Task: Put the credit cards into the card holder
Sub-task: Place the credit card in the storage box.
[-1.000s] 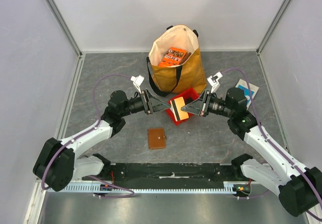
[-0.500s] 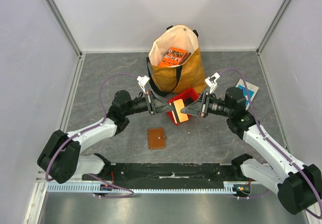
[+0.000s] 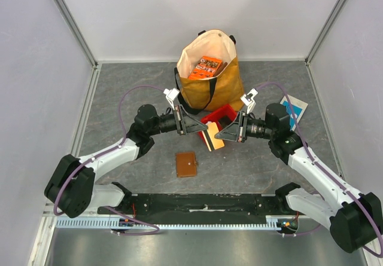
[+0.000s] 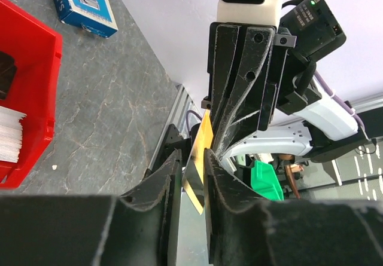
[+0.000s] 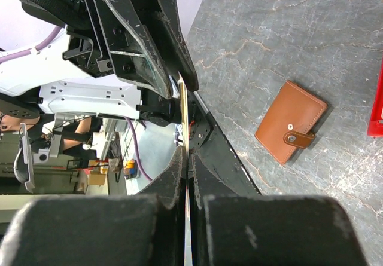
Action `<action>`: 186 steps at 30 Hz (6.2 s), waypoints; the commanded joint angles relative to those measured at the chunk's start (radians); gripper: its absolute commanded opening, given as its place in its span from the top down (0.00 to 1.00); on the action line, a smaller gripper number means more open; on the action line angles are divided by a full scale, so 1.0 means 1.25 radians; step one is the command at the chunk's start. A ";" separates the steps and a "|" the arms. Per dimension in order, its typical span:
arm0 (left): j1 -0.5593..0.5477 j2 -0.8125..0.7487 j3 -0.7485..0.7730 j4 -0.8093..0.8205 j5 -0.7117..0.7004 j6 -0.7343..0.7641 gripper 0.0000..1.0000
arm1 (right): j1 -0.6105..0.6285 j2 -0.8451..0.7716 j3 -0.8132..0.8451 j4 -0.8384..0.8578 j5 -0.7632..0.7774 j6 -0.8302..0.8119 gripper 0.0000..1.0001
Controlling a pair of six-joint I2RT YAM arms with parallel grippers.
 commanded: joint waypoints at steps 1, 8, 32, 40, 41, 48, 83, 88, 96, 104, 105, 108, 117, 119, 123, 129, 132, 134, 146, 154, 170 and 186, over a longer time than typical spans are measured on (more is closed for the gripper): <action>-0.009 0.002 0.057 -0.029 0.051 0.083 0.77 | 0.001 0.000 0.030 -0.012 -0.019 -0.020 0.99; -0.016 -0.023 0.082 -0.183 0.048 0.202 0.98 | 0.002 0.022 0.058 -0.044 -0.018 -0.060 0.99; -0.009 -0.044 -0.013 -0.081 -0.213 0.044 0.98 | 0.002 -0.017 0.012 -0.016 -0.068 -0.041 0.53; 0.002 -0.052 -0.030 -0.069 -0.241 0.019 0.98 | 0.002 -0.038 0.008 0.026 -0.093 -0.009 0.55; 0.002 -0.052 -0.030 -0.065 -0.241 0.016 0.98 | 0.002 -0.038 0.008 0.028 -0.094 -0.008 0.56; 0.000 -0.049 -0.032 -0.053 -0.239 0.005 0.98 | 0.002 -0.043 0.009 0.045 -0.102 -0.002 0.62; 0.003 -0.011 -0.030 0.015 -0.185 -0.017 0.98 | 0.003 -0.040 0.055 -0.087 0.042 -0.110 0.96; 0.003 0.003 -0.018 0.018 -0.176 -0.013 0.98 | 0.002 -0.032 0.069 -0.141 0.122 -0.126 1.00; 0.003 0.138 0.051 0.055 -0.158 -0.005 0.98 | 0.001 0.014 0.085 -0.163 0.243 -0.120 1.00; 0.010 0.343 0.178 0.154 -0.117 -0.015 0.98 | -0.029 0.113 0.117 -0.162 0.328 -0.160 1.00; 0.011 0.367 0.192 0.162 -0.114 -0.017 0.98 | -0.037 0.127 0.123 -0.161 0.332 -0.166 1.00; 0.009 0.433 0.229 0.180 -0.097 -0.024 0.98 | -0.065 0.162 0.141 -0.161 0.333 -0.185 1.00; 0.010 0.515 0.283 0.164 -0.094 -0.016 0.82 | -0.138 0.210 0.142 -0.160 0.328 -0.220 1.00; 0.007 0.518 0.280 0.162 -0.094 -0.011 0.80 | -0.140 0.216 0.144 -0.165 0.329 -0.233 1.00; 0.004 0.527 0.273 0.157 -0.099 -0.002 0.77 | -0.143 0.231 0.142 -0.161 0.338 -0.247 1.00; -0.003 0.526 0.289 0.119 -0.106 0.025 0.61 | -0.143 0.252 0.165 -0.170 0.388 -0.277 1.00; -0.002 0.526 0.295 0.110 -0.106 0.030 0.57 | -0.142 0.263 0.173 -0.168 0.403 -0.284 1.00; -0.004 0.524 0.303 0.093 -0.105 0.039 0.57 | -0.143 0.262 0.174 -0.168 0.419 -0.289 1.00; -0.004 0.510 0.294 0.053 -0.114 0.062 0.54 | -0.143 0.256 0.166 -0.189 0.442 -0.312 1.00; -0.019 0.516 0.320 0.023 -0.127 0.083 0.91 | -0.144 0.226 0.168 -0.222 0.479 -0.331 1.00; -0.125 0.480 0.484 -0.348 -0.352 0.358 0.98 | -0.143 0.160 0.195 -0.279 0.495 -0.349 1.00; -0.229 0.494 0.541 -0.482 -0.412 0.570 0.81 | -0.144 0.134 0.208 -0.308 0.526 -0.355 1.00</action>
